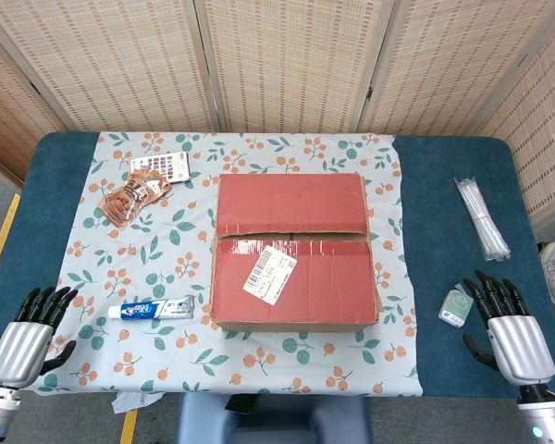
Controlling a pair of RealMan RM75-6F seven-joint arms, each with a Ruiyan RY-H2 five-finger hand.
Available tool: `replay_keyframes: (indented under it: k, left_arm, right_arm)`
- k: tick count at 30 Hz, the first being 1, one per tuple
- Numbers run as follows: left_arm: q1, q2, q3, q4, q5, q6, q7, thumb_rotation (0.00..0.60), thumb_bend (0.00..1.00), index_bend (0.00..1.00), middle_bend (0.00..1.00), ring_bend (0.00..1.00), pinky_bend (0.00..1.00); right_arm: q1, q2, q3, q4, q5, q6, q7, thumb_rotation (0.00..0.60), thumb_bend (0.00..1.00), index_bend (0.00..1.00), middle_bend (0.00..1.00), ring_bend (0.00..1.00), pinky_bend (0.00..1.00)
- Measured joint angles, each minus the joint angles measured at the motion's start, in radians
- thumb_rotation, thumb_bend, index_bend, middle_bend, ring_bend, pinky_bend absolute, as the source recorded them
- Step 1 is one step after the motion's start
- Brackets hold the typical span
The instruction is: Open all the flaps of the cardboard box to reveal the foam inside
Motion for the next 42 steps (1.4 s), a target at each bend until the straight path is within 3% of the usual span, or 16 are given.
replay_keyframes:
  k: [14, 22, 33, 42]
  left_arm:
    - [-0.009, 0.0, -0.003, 0.003, -0.017, -0.026, -0.002, 0.6, 0.39, 0.03, 0.13, 0.07, 0.0]
    - [-0.006, -0.036, -0.019, 0.042, 0.005, 0.032, 0.054, 0.6, 0.39, 0.07, 0.13, 0.09, 0.0]
    - [-0.031, -0.038, -0.036, 0.087, -0.027, -0.021, -0.045, 0.6, 0.39, 0.08, 0.13, 0.09, 0.0]
    - [-0.056, -0.037, -0.046, 0.097, -0.06, -0.075, -0.059, 0.6, 0.39, 0.08, 0.13, 0.08, 0.0]
  right_arm:
    - [0.025, -0.006, 0.01, 0.01, -0.011, -0.018, 0.029, 0.6, 0.37, 0.0, 0.0, 0.0, 0.0]
    - [0.15, 0.018, 0.082, -0.045, 0.006, -0.134, 0.021, 0.6, 0.37, 0.04, 0.0, 0.0, 0.0]
    - [0.302, 0.075, 0.204, -0.168, 0.233, -0.297, -0.152, 0.6, 0.37, 0.1, 0.0, 0.0, 0.0]
    - [0.455, 0.04, 0.281, -0.152, 0.382, -0.394, -0.236, 0.6, 0.37, 0.13, 0.0, 0.0, 0.0]
